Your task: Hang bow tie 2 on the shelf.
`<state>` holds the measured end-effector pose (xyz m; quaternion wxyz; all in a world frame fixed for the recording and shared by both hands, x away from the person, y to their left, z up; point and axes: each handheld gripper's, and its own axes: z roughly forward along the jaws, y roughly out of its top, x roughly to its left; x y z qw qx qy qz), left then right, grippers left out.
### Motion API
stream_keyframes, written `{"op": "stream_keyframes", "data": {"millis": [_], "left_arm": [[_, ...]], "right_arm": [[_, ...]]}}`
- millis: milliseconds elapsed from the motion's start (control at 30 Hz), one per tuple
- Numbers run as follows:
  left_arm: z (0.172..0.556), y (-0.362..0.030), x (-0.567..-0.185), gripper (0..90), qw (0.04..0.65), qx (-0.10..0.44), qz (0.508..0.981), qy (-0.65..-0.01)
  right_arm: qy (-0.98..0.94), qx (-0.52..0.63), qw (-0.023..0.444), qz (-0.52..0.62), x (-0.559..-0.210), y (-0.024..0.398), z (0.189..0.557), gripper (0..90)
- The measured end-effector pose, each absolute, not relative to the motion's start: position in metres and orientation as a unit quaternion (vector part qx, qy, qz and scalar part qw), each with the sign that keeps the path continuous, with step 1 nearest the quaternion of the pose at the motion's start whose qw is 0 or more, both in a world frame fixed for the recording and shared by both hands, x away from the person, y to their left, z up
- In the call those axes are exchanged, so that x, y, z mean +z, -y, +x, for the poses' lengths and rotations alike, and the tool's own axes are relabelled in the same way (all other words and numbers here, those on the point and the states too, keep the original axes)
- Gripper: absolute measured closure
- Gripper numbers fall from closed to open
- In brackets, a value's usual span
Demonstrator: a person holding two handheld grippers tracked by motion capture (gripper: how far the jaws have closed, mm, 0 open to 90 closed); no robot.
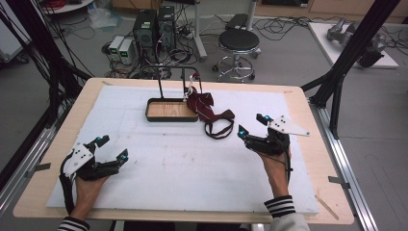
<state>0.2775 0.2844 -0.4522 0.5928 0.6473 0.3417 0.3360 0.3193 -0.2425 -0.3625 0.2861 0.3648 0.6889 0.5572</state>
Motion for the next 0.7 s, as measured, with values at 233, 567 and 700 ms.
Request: {"op": "stream_keyframes", "data": {"millis": [233,567,700], "left_arm": [[0.278,-0.285,-0.452,12.5,0.594,0.333,0.647,-0.344],[0.279,-0.285,-0.452,12.5,0.596,0.329,0.648,-0.341],[0.279,-0.285,-0.452,12.5,0.596,0.329,0.647,-0.343]], "right_arm": [[-0.696,0.546,0.287,0.367,-0.355,0.242,0.327,20.6],[-0.716,0.523,0.289,0.362,-0.348,0.237,0.343,20.6],[-0.728,0.509,0.287,0.359,-0.345,0.232,0.352,20.5]]}}
